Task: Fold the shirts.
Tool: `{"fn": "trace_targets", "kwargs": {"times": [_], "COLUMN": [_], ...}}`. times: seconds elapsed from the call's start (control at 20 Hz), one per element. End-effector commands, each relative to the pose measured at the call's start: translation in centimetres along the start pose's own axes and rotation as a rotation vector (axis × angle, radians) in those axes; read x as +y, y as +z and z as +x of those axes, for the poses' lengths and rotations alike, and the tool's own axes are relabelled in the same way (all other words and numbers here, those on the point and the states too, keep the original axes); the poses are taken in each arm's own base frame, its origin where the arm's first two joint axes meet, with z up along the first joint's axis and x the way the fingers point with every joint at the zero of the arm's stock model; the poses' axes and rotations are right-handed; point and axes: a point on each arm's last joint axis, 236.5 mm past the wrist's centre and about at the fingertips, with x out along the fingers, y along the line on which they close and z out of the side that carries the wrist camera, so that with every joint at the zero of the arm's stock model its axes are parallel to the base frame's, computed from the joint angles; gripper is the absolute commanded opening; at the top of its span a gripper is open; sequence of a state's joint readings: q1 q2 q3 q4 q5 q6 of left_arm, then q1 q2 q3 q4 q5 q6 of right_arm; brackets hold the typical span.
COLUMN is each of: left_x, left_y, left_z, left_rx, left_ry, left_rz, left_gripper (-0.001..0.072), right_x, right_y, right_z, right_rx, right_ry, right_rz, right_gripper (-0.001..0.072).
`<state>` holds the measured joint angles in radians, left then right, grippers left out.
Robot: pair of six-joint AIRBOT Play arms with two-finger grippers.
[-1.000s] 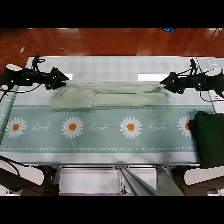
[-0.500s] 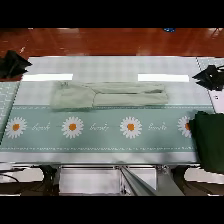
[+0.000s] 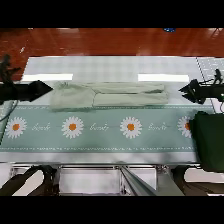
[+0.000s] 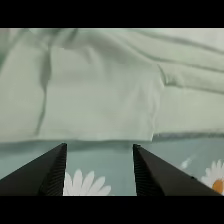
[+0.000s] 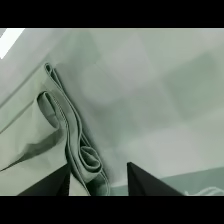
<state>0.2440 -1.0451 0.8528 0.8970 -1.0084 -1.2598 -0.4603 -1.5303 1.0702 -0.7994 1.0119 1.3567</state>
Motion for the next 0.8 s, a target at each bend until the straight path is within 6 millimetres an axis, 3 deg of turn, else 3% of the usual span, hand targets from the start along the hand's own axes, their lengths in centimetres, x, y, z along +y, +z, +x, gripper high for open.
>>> {"fn": "trace_targets", "kwargs": {"times": [0.0, 0.35, 0.4, 0.45, 0.5, 0.55, 0.75], "left_x": [-0.9, -1.3, -1.4, -1.6, -2.0, -2.3, -4.4], "left_y": [-4.2, -4.8, -4.8, -4.8, -4.8, -4.6, -3.9], "left_z": [3.2, 4.1, 4.1, 4.1, 4.1, 4.1, 4.1], "left_rx": [0.07, 0.099, 0.099, 0.099, 0.097, 0.092, 0.06], "left_ry": [-0.007, -0.019, -0.024, -0.032, -0.045, -0.059, -0.136], "left_rz": [0.038, 0.037, 0.032, 0.026, 0.016, 0.01, 0.009], "left_gripper": [0.0503, 0.0503, 0.0501, 0.0454, 0.0239, 0.0013, 0.0016], "right_x": [1.1, 4.7, 5.4, 6.4, 7.4, 8.1, 8.6], "right_y": [-1.4, -4.7, -5.0, -5.2, -5.3, -5.6, -4.2], "right_z": [4.7, 9.9, 10.1, 10.0, 9.4, 8.6, 2.4], "right_rx": [0.089, 0.226, 0.229, 0.245, 0.267, 0.287, 0.183], "right_ry": [0.036, 0.057, 0.061, 0.075, 0.099, 0.111, -0.009], "right_rz": [0.024, -0.046, -0.065, -0.104, -0.163, -0.188, -0.342], "right_gripper": [0.0408, 0.0395, 0.0277, 0.0084, 0.0025, 0.0025, 0.0024]}}
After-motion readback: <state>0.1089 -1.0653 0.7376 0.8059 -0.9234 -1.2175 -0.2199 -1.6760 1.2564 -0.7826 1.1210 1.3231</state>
